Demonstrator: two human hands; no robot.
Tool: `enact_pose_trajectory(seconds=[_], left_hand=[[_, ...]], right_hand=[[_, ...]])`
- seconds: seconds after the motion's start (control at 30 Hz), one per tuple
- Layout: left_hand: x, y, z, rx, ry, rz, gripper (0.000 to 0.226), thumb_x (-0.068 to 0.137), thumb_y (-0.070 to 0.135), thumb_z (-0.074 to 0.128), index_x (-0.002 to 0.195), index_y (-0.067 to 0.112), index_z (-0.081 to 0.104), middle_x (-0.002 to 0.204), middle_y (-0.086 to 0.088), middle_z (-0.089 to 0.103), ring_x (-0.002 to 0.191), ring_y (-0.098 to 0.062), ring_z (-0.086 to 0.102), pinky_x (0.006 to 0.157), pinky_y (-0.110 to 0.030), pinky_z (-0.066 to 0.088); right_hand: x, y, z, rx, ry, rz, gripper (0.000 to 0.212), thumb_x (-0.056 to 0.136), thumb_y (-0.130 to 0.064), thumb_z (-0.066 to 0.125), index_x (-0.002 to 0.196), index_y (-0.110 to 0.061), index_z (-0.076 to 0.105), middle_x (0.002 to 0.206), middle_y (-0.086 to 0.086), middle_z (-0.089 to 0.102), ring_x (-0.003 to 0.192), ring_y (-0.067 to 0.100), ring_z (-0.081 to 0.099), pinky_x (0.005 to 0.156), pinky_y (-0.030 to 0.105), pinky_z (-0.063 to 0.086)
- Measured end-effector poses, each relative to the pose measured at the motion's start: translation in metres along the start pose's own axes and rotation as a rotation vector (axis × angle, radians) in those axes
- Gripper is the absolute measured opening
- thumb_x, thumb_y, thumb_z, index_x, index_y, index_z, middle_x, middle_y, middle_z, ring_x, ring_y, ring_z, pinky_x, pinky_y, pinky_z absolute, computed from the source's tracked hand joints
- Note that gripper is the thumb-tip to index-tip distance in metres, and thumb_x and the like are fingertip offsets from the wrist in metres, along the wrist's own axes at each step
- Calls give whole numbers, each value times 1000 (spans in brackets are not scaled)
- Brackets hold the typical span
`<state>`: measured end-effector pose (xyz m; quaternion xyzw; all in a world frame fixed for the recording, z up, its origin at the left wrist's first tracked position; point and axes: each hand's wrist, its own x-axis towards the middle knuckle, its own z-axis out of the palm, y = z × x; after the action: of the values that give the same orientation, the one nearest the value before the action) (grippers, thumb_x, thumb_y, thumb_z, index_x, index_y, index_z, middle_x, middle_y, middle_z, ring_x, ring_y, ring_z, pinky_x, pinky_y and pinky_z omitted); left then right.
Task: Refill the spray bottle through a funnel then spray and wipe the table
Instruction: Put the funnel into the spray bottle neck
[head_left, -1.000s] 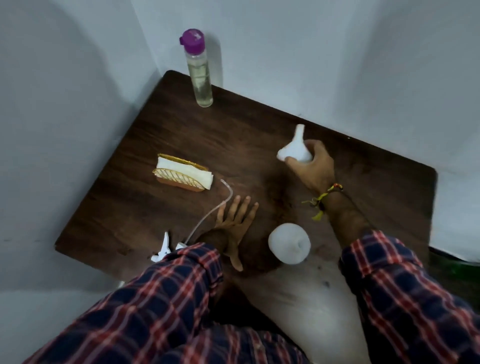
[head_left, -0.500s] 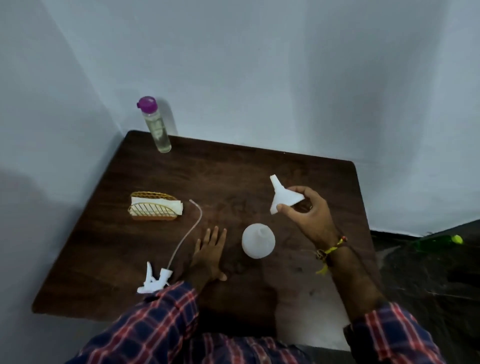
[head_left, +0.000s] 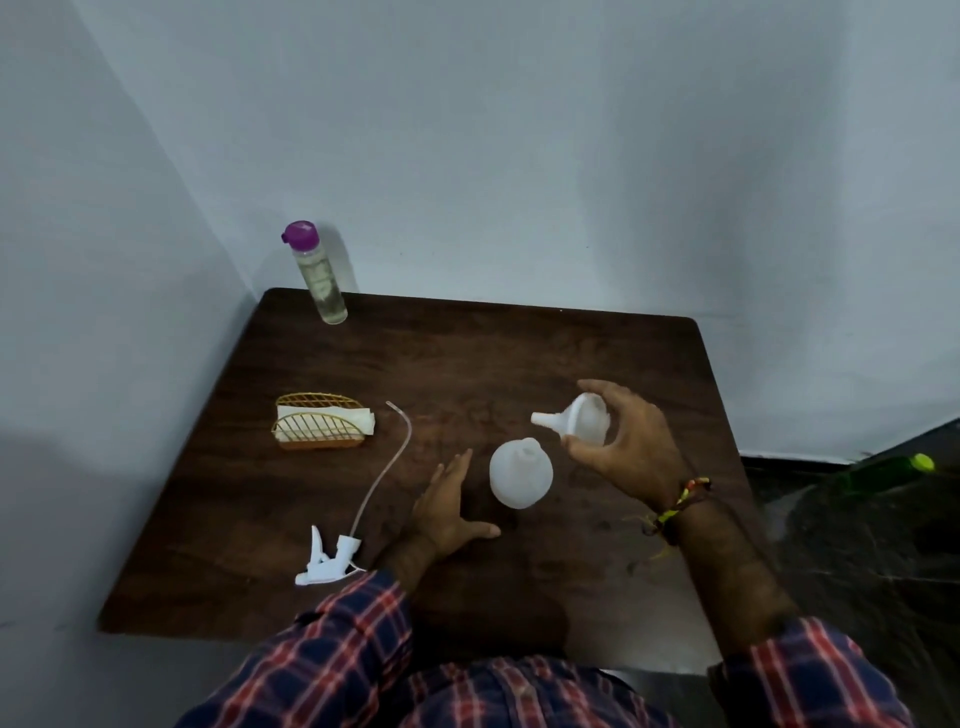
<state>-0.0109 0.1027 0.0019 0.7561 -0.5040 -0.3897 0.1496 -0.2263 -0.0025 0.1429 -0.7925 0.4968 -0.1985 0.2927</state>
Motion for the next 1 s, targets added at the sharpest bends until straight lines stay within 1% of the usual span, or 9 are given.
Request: enact_pose_trajectory(seconds=[0.03,0.07,0.17,0.23,0.4,0.53,0.67,0.83,1.0], left_hand=[[0,0,1,0,-1,-2,121,66,44,86,156,30,6,164,2,10,151,-24,5,120,-51,19],[-1,-1,3,0,-7,-10,120,66,44,85,156,30,6,164,2,10,151,-24,6,120,-50,19],[-2,-4,6,13,-48,-52,119,67,45,85,156,28,7,164,0,12,150,-24,11,121,-46,20],[-3,-8,7,2,-91,-78,122,66,45,85,156,27,6,163,-1,13,150,-25,12,121,-45,20],[-3,-10,5,32,-144,-96,126,65,45,86,157,26,1,164,-3,10,151,-27,7,121,-46,17],[2,-5,1,87,-198,-76,131,61,50,86,156,31,-3,164,-3,8,150,-31,6,120,-51,18],[3,-5,-1,163,-258,-59,132,63,51,85,155,31,-8,164,-6,0,150,-34,0,120,-53,16],[0,-13,0,212,-301,-32,130,67,49,84,154,30,-11,164,-5,-7,150,-32,-5,121,-52,13],[0,-16,-9,179,-285,-17,126,69,44,84,155,28,-6,164,-3,2,151,-27,3,122,-45,17]], right_hand=[[1,-1,-3,-33,-19,-4,83,60,-60,70,133,-24,53,123,-4,61,110,16,56,91,39,54],[1,-4,-5,-60,-43,-6,82,59,-61,69,132,-26,52,120,-4,60,107,17,55,88,39,54],[6,-12,-5,-104,-113,-28,73,64,-44,79,129,-27,51,116,-2,57,109,19,49,90,41,52],[8,-17,-3,-129,-142,-59,69,69,-37,82,130,-24,52,118,-3,57,113,20,47,91,40,50],[16,-26,1,-204,-199,-107,69,71,-38,82,131,-22,53,122,-3,58,115,20,50,91,36,50],[22,-35,8,-282,-276,-140,71,74,-35,79,137,-20,52,134,-4,55,124,18,44,96,29,40],[28,-43,20,-379,-355,-198,71,75,-34,78,139,-19,52,142,-1,51,131,18,42,103,24,30],[33,-48,30,-460,-420,-218,75,77,-38,75,144,-19,47,147,0,46,135,21,37,110,33,32],[35,-48,34,-454,-440,-225,78,77,-40,76,145,-19,45,150,1,44,138,22,35,114,34,29]])
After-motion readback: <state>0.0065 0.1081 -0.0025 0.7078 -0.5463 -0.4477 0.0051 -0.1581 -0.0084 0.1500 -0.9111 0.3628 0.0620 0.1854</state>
